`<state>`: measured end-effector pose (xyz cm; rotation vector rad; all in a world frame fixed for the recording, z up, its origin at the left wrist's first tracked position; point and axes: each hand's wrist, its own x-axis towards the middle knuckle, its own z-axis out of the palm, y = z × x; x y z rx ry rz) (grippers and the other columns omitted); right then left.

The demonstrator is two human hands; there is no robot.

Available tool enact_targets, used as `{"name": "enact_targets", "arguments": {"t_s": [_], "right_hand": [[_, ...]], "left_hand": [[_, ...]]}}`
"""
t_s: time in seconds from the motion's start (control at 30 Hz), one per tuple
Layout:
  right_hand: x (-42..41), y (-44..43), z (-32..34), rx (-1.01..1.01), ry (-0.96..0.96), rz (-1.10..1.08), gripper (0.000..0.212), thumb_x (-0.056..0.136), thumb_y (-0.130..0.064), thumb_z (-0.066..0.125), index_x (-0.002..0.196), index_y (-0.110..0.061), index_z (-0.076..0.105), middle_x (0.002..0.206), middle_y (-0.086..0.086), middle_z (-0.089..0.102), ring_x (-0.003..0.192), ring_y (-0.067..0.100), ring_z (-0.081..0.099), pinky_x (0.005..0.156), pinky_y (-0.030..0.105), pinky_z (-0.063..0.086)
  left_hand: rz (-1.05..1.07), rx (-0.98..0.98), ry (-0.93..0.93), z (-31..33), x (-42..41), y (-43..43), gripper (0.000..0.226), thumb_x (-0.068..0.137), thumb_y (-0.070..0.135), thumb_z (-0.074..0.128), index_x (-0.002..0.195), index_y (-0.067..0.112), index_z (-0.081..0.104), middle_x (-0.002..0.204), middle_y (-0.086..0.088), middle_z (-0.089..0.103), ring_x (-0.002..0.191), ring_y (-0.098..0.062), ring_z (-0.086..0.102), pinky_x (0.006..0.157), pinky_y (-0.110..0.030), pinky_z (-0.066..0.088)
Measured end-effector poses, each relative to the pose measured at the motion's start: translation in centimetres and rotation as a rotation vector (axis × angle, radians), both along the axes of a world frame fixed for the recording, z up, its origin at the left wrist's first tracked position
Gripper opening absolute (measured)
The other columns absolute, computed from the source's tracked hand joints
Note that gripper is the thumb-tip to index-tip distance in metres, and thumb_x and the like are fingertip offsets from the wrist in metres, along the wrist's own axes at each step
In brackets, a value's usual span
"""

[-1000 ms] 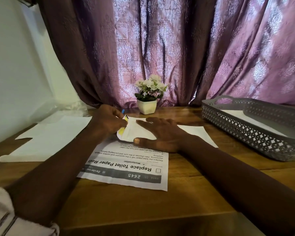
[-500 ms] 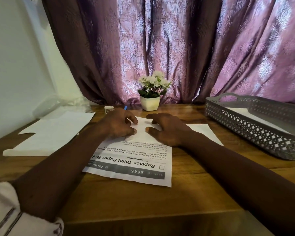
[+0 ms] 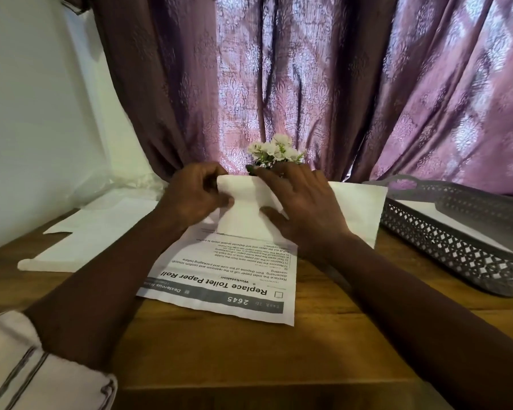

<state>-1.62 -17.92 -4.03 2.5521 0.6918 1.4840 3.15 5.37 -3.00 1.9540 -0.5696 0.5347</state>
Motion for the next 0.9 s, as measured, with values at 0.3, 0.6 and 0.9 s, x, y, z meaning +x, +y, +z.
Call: {"name": "enact_targets", "arguments": {"t_s": [0.3, 0.6, 0.9], "right_hand": [[0.4, 0.0, -1.8, -0.108, 0.284, 0.166, 0.023, 0.088, -0.027, 0.069, 0.11, -0.028, 0.078, 0.093, -0.001, 0.07, 0.09, 0.026, 0.067, 0.07, 0.038, 0.055], [0.6, 2.0, -3.1, 0.316, 0.675, 0.36, 0.014, 0.091, -0.031, 0.071, 0.092, -0.021, 0.082, 0.093, -0.005, 0.075, 0.086, 0.01, 0.067, 0.075, 0.035, 0.054], [1.8, 1.3, -3.5, 0.131, 1.015, -0.313, 0.071, 0.102, -0.065, 0.02, 0.163, -0.03, 0.018, 0.172, 0.002, 0.012, 0.158, 0.026, 0.01, 0.126, 0.054, 0.009]], "left_hand": [[0.128, 0.608, -0.025, -0.3, 0.8, 2.7, 0.033, 0.067, 0.0, 0.075, 0.058, 0.031, 0.069, 0.071, 0.007, 0.073, 0.065, -0.006, 0.064, 0.069, -0.031, 0.054], [0.028, 0.419, 0.035, -2.2, -0.3, -2.9, 0.025, 0.094, 0.014, 0.061, 0.112, 0.025, 0.073, 0.108, 0.007, 0.075, 0.102, -0.015, 0.069, 0.089, -0.027, 0.05], [-0.044, 0.946, 0.247, -3.9, 0.1, -3.7, 0.055, 0.111, 0.04, 0.028, 0.163, 0.025, 0.019, 0.172, 0.002, 0.012, 0.158, -0.019, 0.011, 0.128, -0.036, 0.011]]}}
